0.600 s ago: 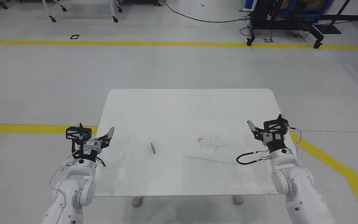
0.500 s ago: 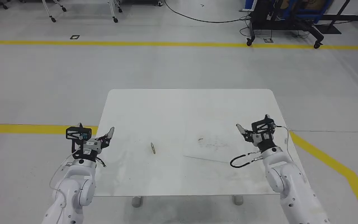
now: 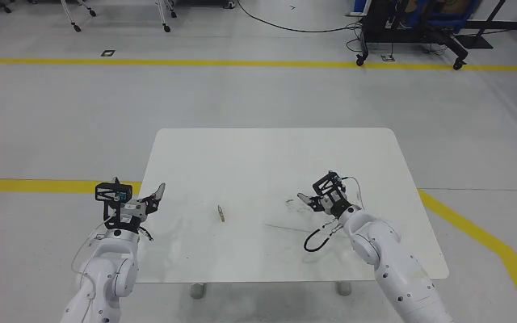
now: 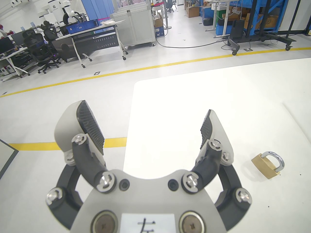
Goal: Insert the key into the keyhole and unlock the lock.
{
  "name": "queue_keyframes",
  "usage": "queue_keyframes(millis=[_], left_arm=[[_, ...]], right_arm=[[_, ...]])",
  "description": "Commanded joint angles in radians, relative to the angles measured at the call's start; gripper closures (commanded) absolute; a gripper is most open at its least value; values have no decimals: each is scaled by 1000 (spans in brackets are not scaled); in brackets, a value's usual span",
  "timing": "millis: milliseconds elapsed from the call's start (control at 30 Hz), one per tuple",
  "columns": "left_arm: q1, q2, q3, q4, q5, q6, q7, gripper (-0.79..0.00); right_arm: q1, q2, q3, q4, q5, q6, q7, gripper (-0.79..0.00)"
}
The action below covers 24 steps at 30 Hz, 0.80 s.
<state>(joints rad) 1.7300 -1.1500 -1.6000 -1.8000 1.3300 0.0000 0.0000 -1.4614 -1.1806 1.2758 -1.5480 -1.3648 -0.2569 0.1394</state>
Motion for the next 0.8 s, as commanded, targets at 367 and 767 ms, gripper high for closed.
queue_keyframes(millis=[367,767], left_arm=[[0,0,0,0,0,0,0,-785],[0,0,0,0,0,0,0,-785]], right_arm=[[193,22,-50,206,26,-571,133,-517],[299,8,-154,297,6,-606,161,-360]])
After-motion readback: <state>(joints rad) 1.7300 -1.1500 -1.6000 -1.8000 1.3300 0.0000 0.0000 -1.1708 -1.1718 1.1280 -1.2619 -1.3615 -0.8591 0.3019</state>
